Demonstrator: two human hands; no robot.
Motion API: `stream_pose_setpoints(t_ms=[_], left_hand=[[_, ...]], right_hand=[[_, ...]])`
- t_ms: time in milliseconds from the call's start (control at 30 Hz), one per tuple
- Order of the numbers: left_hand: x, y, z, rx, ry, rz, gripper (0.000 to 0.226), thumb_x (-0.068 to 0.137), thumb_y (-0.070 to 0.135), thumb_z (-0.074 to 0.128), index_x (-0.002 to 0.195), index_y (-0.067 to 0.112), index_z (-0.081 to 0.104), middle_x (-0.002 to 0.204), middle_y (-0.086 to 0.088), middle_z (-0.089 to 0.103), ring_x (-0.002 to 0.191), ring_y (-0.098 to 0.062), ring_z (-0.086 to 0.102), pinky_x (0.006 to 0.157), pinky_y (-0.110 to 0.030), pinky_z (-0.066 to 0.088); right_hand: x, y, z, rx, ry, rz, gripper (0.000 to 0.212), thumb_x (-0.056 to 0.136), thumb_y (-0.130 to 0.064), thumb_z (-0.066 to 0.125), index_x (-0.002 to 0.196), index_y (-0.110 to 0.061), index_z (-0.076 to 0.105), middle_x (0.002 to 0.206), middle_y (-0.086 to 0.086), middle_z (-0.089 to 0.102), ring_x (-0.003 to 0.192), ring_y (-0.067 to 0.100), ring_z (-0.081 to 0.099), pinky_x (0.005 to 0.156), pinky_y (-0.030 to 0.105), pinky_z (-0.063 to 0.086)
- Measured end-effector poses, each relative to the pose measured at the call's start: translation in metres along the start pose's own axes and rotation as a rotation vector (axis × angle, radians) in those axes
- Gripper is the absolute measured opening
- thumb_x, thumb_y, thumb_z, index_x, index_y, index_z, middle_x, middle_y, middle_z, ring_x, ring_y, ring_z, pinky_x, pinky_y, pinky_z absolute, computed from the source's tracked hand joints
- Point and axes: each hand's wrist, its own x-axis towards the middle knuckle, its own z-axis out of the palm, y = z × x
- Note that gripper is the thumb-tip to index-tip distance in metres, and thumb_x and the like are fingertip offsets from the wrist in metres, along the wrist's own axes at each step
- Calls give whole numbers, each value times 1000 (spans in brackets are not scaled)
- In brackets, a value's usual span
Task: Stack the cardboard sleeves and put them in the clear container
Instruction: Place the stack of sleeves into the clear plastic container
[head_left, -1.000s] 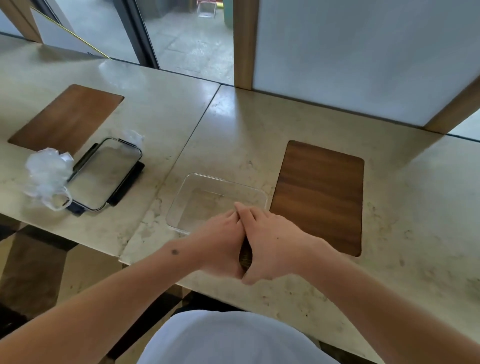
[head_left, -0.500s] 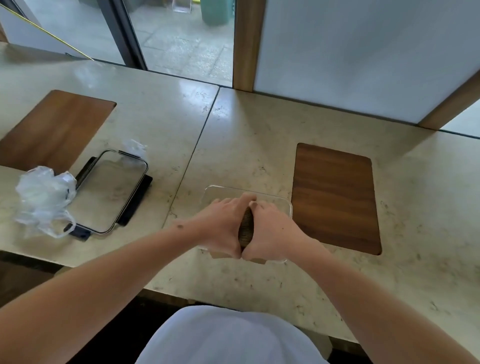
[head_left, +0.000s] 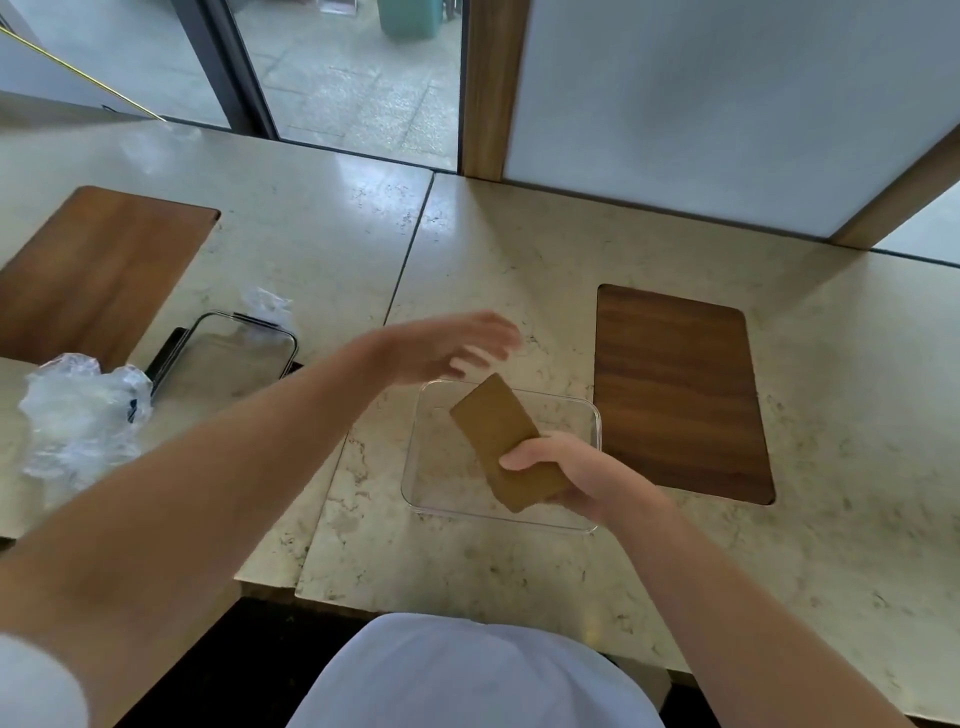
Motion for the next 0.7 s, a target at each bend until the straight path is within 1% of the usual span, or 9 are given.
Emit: stream_pose_setpoints(t_ms=[67, 133, 200, 233, 333, 400, 500, 567, 700], left_hand=[[-8, -15, -1, -354, 285, 58, 75, 63, 64, 80, 126, 27, 62, 129, -4, 64, 119, -27, 58, 92, -38, 48], [-14, -39, 12, -458, 421, 24, 103, 45, 72, 87, 131, 23, 57, 132, -5, 60, 123, -28, 56, 93, -38, 49], [-23, -68, 35, -446, 349, -61, 129, 39, 73, 93, 147, 21, 43, 140, -7, 54, 129, -29, 53, 106, -45, 48], [-28, -79, 47, -453, 283, -104, 133, 41, 68, 96, 151, 25, 35, 143, -7, 52, 131, -30, 53, 109, -48, 47], [-32, -98, 71, -549, 211, -173, 121, 52, 50, 101, 148, 25, 33, 133, -8, 65, 114, -27, 71, 99, -48, 58], [-30, -101, 78, -623, 240, -160, 102, 60, 42, 99, 142, 12, 46, 123, -11, 72, 104, -25, 76, 84, -41, 62], [-26, -101, 85, -612, 264, -92, 74, 67, 45, 90, 127, 7, 68, 107, -7, 78, 97, -20, 74, 77, -30, 59], [-25, -101, 87, -632, 299, -83, 69, 65, 45, 86, 121, 8, 72, 103, -6, 79, 95, -20, 73, 77, -32, 59], [-21, -101, 88, -660, 294, -52, 59, 72, 36, 80, 121, 5, 71, 117, -16, 75, 109, -32, 69, 95, -44, 57]], right_hand=[[1, 7, 0, 170, -14, 0, 75, 57, -32, 92, 126, -15, 67, 112, 3, 79, 104, 24, 73, 90, 39, 59], [3, 14, 2, 287, -13, 6, 76, 56, -32, 91, 125, -15, 66, 106, 4, 79, 99, 22, 71, 79, 35, 58], [6, 18, 5, 396, -4, 12, 76, 55, -29, 91, 125, -13, 66, 106, 7, 77, 99, 24, 69, 77, 36, 57], [7, 18, 6, 431, 0, 12, 75, 55, -28, 90, 125, -13, 66, 106, 8, 76, 99, 25, 68, 77, 37, 57], [12, 17, 14, 442, -8, 15, 63, 61, -28, 86, 120, -15, 69, 105, 9, 75, 100, 26, 67, 83, 40, 55], [15, 19, 20, 427, -10, 28, 54, 65, -30, 82, 116, -17, 71, 104, 9, 76, 100, 25, 68, 89, 41, 53], [17, 19, 21, 378, -25, 22, 47, 69, -35, 81, 113, -20, 72, 103, 6, 78, 97, 22, 70, 93, 41, 50], [16, 17, 22, 299, -51, 15, 52, 71, -41, 82, 118, -22, 70, 106, 4, 79, 100, 21, 71, 95, 41, 49], [18, 11, 17, 151, -98, 9, 68, 70, -48, 84, 130, -23, 65, 126, 5, 73, 122, 25, 65, 104, 40, 47]])
